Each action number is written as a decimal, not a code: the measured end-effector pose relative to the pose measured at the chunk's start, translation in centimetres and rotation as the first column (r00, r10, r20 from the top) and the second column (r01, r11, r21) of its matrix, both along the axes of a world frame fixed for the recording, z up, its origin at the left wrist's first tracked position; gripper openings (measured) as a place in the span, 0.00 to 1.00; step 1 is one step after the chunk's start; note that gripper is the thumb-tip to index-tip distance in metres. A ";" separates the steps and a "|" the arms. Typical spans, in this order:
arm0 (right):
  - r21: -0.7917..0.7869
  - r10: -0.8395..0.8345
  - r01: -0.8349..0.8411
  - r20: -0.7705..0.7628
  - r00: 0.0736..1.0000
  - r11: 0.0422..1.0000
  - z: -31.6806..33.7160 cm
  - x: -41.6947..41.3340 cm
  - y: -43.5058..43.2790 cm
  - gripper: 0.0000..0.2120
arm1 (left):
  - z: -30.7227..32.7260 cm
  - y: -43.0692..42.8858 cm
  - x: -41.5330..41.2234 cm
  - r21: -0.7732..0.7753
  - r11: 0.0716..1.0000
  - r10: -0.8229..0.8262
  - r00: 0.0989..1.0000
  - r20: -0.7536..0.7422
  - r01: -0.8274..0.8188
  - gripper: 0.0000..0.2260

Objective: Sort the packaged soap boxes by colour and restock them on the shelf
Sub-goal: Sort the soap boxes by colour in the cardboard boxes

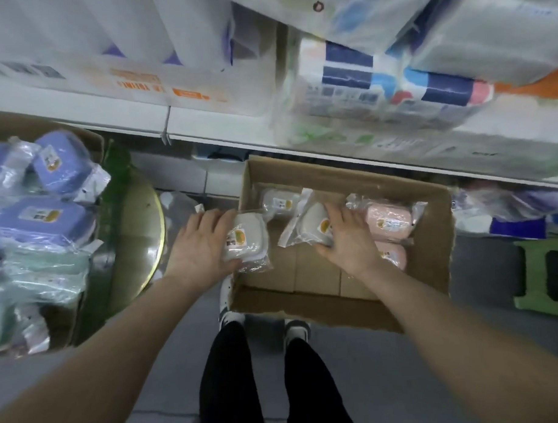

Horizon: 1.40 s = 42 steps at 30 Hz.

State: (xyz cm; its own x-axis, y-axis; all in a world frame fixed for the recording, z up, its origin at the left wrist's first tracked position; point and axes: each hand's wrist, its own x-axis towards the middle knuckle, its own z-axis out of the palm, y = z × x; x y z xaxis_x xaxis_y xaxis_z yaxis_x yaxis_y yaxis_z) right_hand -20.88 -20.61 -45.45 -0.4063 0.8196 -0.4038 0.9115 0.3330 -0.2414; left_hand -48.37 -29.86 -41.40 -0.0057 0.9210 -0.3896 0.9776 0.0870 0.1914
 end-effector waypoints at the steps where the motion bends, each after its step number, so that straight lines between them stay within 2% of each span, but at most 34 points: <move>1: 0.002 0.046 -0.046 0.027 0.999 0.999 -1.2 -0.2 0.7 0.40 | -0.8 -0.1 0.2 0.018 1.000 0.011 1.000 -0.005 -0.011 0.42; 5: 0.004 0.184 -0.185 0.082 0.979 0.983 -5.0 -1.9 3.2 0.39 | -2.9 -0.6 0.5 0.057 0.998 0.034 0.999 -0.003 -0.034 0.41; 12: 0.022 0.303 -0.308 0.118 0.946 0.951 -10.9 -6.8 5.1 0.41 | -4.6 -1.3 -0.3 0.101 0.994 0.029 0.999 0.016 -0.031 0.42; 15: 0.066 0.281 -0.291 0.129 0.951 0.955 -13.2 -8.4 5.3 0.41 | -5.0 -1.4 -0.6 0.118 0.993 0.010 1.000 0.012 -0.012 0.43; 18: 0.011 0.267 -0.270 0.113 0.957 0.963 -14.2 -9.0 5.2 0.40 | -5.2 -1.5 -0.6 0.111 0.994 0.017 1.000 0.007 -0.018 0.43; 22: -0.069 0.234 -0.231 0.042 0.971 0.970 -12.6 -7.7 5.1 0.40 | -4.7 -1.3 -0.4 0.079 0.997 0.023 1.000 0.007 -0.023 0.44; 26: 0.034 0.171 -0.168 -0.188 0.967 0.985 -6.2 -4.8 3.1 0.30 | -2.9 -0.9 0.5 0.011 1.000 0.024 1.000 0.012 -0.024 0.45; 28: 0.060 0.166 -0.156 -0.253 0.953 0.986 -2.3 -3.4 1.3 0.26 | -1.9 -0.6 1.5 -0.014 1.000 0.013 1.000 0.008 -0.012 0.45; 31: 0.045 0.251 -0.248 -0.249 0.935 0.968 1.9 -2.0 -1.3 0.33 | -1.0 -0.1 3.5 -0.021 0.999 -0.025 0.999 0.026 0.025 0.45; 35: 0.088 0.396 -0.386 -0.190 0.899 0.918 2.2 -1.1 -3.9 0.43 | -1.1 0.6 6.0 0.037 0.994 -0.102 0.990 0.093 0.099 0.41; 39: 0.095 0.337 -0.326 -0.150 0.929 0.941 0.3 -0.6 -4.6 0.41 | -2.2 0.9 7.2 0.094 0.979 -0.196 0.970 0.147 0.184 0.40; 42: 0.108 0.306 -0.294 -0.125 0.944 0.950 -1.2 0.2 -3.9 0.38 | -2.8 1.1 6.5 0.067 0.983 -0.176 0.980 0.091 0.171 0.44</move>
State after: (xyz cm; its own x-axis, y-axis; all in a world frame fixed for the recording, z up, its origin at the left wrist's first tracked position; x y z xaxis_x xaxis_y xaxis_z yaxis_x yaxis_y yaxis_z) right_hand -20.71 -24.51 -46.62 -0.6853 0.6805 -0.2594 0.7261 0.6108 -0.3158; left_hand -41.84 -28.75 -44.20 0.1913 0.9257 -0.3263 0.9536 -0.0965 0.2853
